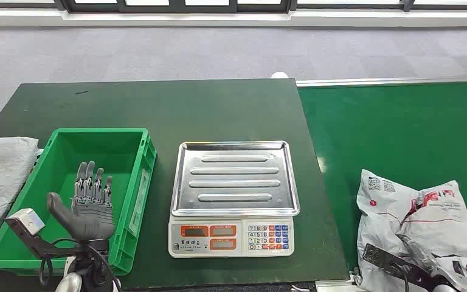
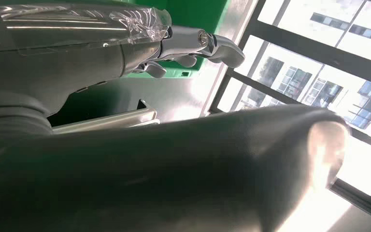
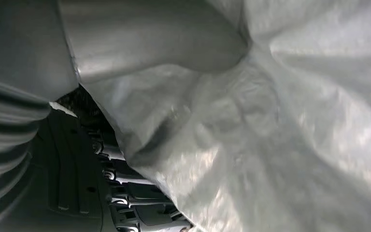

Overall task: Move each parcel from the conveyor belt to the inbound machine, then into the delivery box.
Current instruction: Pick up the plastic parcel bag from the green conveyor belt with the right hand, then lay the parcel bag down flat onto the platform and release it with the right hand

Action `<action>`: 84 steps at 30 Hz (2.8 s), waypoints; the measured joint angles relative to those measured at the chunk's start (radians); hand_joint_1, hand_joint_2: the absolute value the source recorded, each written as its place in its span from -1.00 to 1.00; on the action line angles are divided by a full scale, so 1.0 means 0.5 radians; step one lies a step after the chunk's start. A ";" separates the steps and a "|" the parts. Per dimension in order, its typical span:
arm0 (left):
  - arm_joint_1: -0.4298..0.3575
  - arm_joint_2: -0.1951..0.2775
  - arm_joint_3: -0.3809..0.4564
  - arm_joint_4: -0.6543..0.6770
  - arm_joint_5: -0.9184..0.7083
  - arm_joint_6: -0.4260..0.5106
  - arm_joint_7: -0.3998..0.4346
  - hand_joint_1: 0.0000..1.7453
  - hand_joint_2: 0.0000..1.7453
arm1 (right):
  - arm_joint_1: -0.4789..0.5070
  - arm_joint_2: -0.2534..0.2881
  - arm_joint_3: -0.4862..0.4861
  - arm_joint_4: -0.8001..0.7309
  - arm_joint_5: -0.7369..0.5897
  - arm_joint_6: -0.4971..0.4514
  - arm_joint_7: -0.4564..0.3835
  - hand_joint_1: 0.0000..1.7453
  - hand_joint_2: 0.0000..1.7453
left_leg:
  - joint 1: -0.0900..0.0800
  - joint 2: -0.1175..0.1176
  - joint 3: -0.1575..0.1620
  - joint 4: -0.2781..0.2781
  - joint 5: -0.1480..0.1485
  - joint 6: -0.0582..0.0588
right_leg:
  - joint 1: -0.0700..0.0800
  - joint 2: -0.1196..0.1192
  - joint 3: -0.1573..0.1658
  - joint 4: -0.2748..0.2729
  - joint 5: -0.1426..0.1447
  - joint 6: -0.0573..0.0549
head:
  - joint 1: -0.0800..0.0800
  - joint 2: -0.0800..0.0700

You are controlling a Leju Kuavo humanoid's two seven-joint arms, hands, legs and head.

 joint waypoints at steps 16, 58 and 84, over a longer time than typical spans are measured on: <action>0.073 0.000 0.006 -0.054 0.019 -0.013 -0.016 -1.00 -1.00 | -0.125 0.036 0.274 -0.056 0.106 -0.346 -0.005 1.00 1.00 | 0.000 -0.012 -0.004 0.000 0.004 0.000 | 0.000 -0.013 0.003 0.002 0.000 -0.003 | 0.000 0.000; 0.093 -0.092 0.091 -0.060 -0.001 -0.076 -0.106 -1.00 -1.00 | -0.696 0.244 0.144 -0.850 0.754 -1.246 -0.002 1.00 1.00 | 0.000 -0.009 -0.006 -0.001 0.008 -0.005 | 0.001 -0.010 -0.002 0.005 0.002 -0.005 | 0.000 0.000; -0.086 -0.050 -0.020 0.138 0.018 -0.057 -0.112 -1.00 -1.00 | -0.750 0.671 0.965 -0.643 0.431 -1.305 -0.131 1.00 1.00 | 0.002 -0.017 -0.007 -0.001 0.008 -0.008 | 0.001 -0.015 -0.004 0.007 -0.001 -0.010 | 0.000 0.000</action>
